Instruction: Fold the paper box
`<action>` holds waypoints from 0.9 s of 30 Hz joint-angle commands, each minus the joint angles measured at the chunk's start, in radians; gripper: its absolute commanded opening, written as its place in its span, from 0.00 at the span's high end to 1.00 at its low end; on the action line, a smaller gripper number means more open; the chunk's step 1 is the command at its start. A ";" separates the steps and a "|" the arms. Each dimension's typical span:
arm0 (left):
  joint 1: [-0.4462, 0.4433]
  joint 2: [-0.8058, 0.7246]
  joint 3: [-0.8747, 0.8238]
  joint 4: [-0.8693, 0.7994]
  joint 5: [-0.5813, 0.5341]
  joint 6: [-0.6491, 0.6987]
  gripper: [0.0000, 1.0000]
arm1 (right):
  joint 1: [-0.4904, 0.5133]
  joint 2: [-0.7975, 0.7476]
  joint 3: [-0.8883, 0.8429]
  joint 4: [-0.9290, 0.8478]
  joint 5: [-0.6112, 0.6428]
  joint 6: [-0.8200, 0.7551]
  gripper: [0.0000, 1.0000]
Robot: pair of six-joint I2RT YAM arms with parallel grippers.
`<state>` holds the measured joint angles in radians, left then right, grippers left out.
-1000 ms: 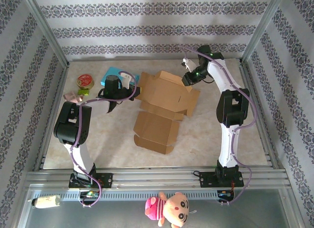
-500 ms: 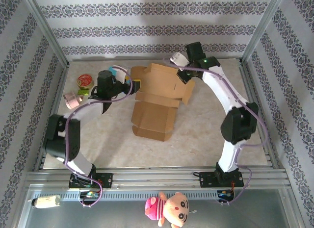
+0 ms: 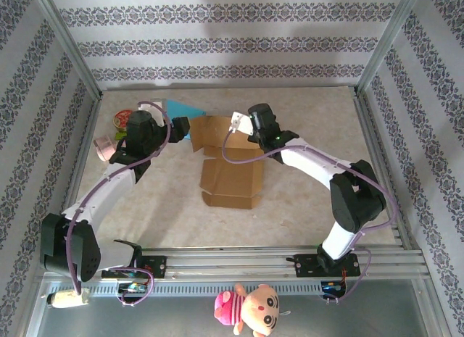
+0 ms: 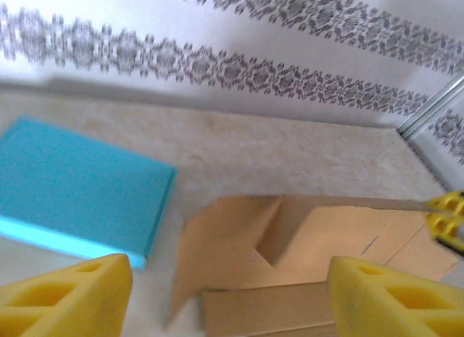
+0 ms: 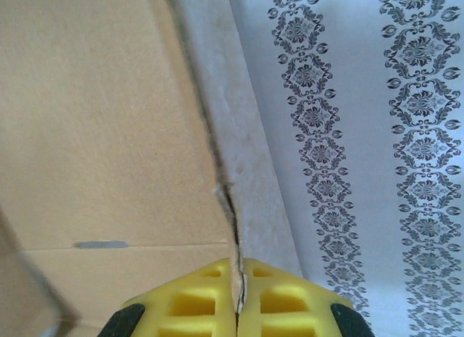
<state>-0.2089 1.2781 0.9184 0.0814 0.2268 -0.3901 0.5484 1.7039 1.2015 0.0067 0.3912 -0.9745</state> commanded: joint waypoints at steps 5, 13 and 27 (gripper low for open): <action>-0.061 0.030 0.059 -0.121 0.101 -0.301 0.40 | 0.029 -0.049 -0.119 0.220 0.043 -0.048 0.94; -0.079 0.194 0.234 -0.206 0.145 -0.258 0.42 | 0.084 -0.069 -0.241 0.327 0.084 -0.106 0.94; -0.087 0.372 0.335 -0.268 0.260 -0.253 0.45 | 0.117 -0.092 -0.230 0.389 0.096 -0.164 0.92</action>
<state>-0.2825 1.6379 1.2236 -0.1650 0.4271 -0.6380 0.6472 1.6382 0.9707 0.3489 0.4641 -1.1156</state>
